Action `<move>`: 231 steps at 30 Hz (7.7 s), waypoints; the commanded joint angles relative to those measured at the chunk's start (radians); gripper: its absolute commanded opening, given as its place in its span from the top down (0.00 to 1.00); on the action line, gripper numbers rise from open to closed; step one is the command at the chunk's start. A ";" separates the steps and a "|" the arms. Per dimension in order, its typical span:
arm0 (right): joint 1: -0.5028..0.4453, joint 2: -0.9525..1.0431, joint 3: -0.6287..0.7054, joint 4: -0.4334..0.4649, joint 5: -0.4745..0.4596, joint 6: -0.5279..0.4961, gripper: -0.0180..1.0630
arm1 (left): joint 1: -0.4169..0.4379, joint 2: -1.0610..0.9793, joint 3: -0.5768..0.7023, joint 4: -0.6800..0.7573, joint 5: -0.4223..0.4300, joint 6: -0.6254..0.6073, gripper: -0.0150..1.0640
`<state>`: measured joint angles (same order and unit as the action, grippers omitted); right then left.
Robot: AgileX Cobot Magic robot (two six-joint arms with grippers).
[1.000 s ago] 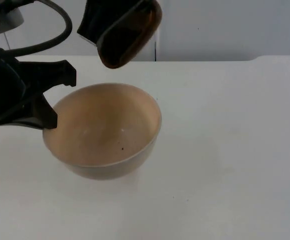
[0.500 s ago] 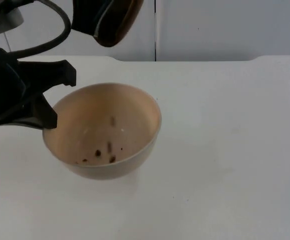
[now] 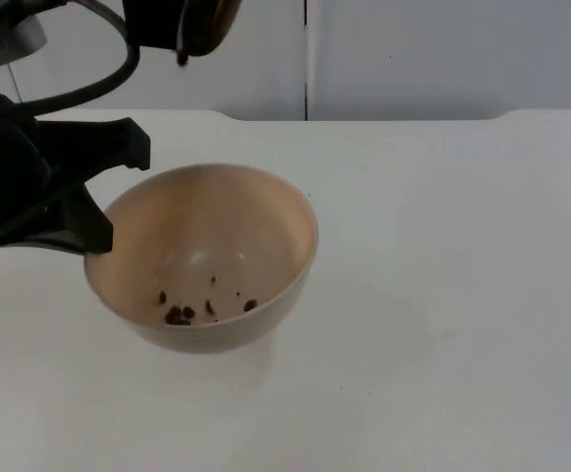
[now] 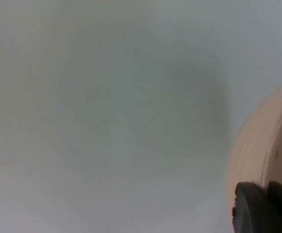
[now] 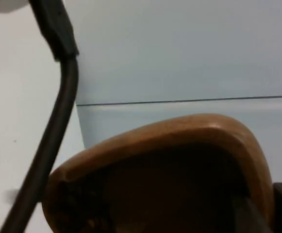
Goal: Pick up the bowl with the left hand and pour the coffee beans from the cup into the bowl with the right hand.
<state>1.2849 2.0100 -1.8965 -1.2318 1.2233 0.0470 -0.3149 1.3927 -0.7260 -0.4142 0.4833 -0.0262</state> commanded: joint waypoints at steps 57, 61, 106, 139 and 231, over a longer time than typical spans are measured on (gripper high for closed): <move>0.021 -0.082 -0.007 0.029 -0.002 -0.029 0.98 | 0.002 -0.010 0.003 -0.022 -0.012 -0.009 0.99; 0.013 -0.082 -0.007 0.040 -0.002 0.007 0.98 | 0.002 -0.010 0.003 -0.022 -0.012 -0.009 0.99; -0.320 -0.084 -0.007 0.833 -0.002 0.067 0.98 | 0.002 -0.010 0.003 -0.022 -0.018 -0.009 0.99; -0.568 -0.084 0.080 1.108 -0.010 0.031 0.98 | 0.002 0.084 0.003 0.019 -0.072 -0.001 0.99; -0.914 -0.076 0.973 1.232 -0.882 0.181 0.83 | 0.002 0.328 0.003 0.049 -0.286 -0.009 0.35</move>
<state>0.3761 1.9351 -0.9301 0.0083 0.3540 0.2231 -0.3149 1.7269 -0.7260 -0.3523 0.2129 -0.0261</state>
